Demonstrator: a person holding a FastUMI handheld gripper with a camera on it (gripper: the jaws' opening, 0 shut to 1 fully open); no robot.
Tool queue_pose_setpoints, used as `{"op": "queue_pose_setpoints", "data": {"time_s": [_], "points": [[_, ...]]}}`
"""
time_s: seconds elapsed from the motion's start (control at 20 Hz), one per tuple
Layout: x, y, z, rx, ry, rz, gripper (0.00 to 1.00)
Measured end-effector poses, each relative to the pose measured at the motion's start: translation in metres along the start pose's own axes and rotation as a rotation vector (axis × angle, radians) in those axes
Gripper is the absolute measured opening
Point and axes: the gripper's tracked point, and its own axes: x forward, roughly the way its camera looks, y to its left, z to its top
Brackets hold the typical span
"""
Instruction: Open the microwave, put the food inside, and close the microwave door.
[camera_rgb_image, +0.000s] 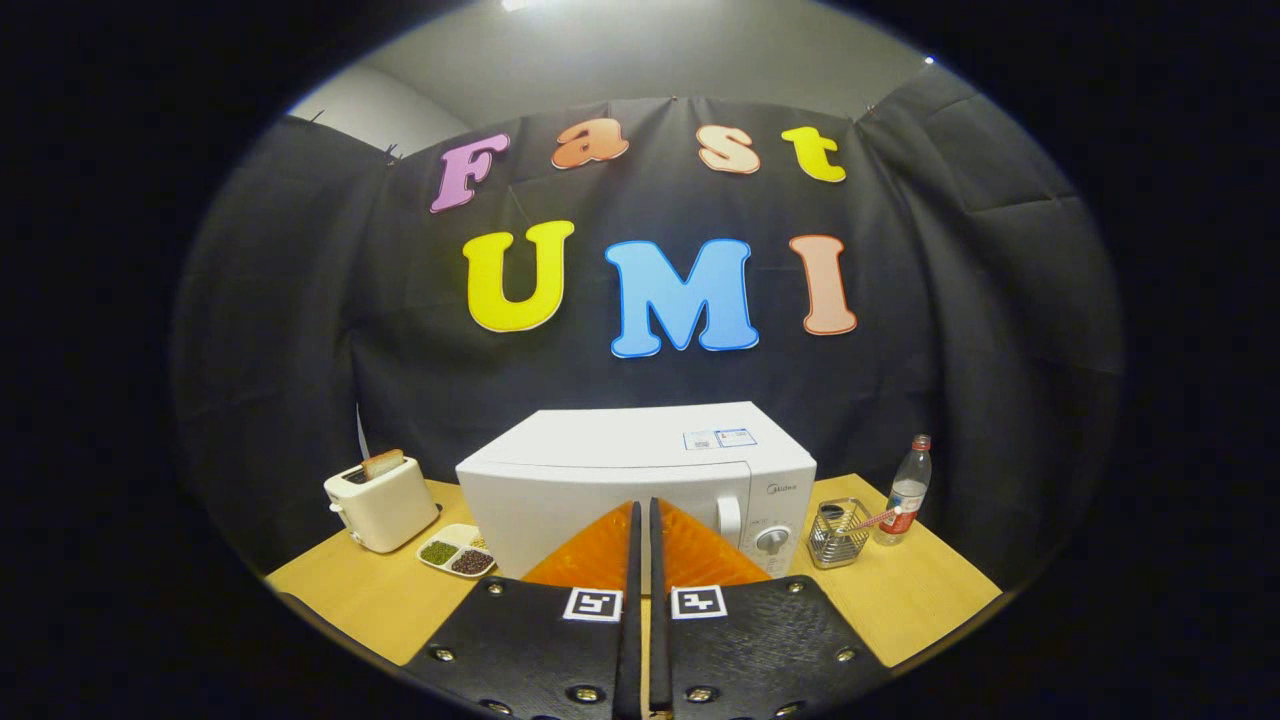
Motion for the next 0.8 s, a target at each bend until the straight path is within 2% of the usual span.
{"op": "queue_pose_setpoints", "data": {"time_s": [0.3,0.35,0.4,0.45,0.5,0.6,0.8], "points": [[-0.057,0.005,-0.007,-0.016,-0.018,-0.013,0.04],[-0.065,0.008,-0.009,-0.01,-0.016,-0.001,0.08],[-0.071,0.011,-0.012,-0.006,-0.014,0.008,0.2],[-0.078,0.012,-0.013,-0.005,-0.013,0.009,0.51],[-0.082,0.011,-0.014,-0.008,-0.015,0.003,0.61],[-0.093,0.01,-0.011,-0.007,-0.036,-0.015,1.0],[-0.106,0.014,-0.003,-0.001,-0.06,-0.024,0.98]]}}
